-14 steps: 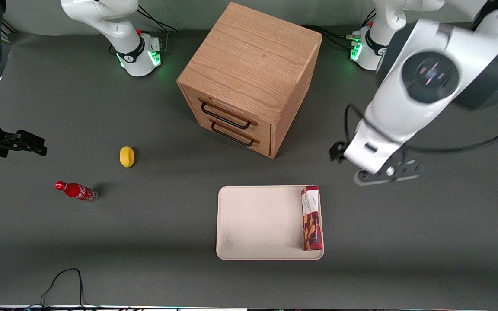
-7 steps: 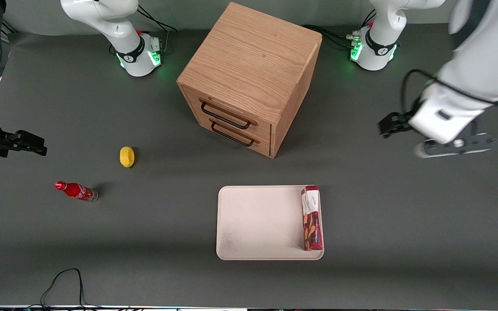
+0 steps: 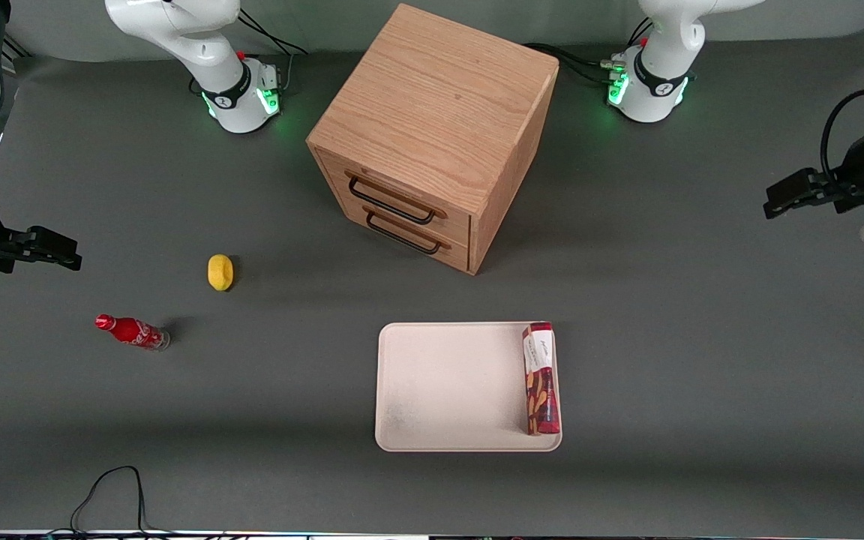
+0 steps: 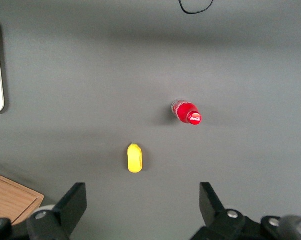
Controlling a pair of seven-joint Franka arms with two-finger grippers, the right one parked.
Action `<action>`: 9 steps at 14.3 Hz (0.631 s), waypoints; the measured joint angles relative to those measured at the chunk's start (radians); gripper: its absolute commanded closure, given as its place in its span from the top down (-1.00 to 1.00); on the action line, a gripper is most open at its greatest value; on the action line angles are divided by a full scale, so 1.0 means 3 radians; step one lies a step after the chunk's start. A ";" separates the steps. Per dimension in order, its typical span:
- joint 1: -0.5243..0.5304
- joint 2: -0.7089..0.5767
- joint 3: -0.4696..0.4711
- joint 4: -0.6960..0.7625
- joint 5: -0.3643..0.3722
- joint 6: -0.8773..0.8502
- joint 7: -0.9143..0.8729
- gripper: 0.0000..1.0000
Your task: Place red cookie box on tray
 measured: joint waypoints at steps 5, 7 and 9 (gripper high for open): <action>-0.0122 -0.0014 0.0193 -0.0186 -0.0017 0.0241 0.0014 1.00; -0.0149 -0.0058 0.0260 -0.0204 -0.0017 0.0210 0.0014 1.00; -0.0150 -0.0106 0.0316 -0.0211 -0.0018 0.0091 0.0014 1.00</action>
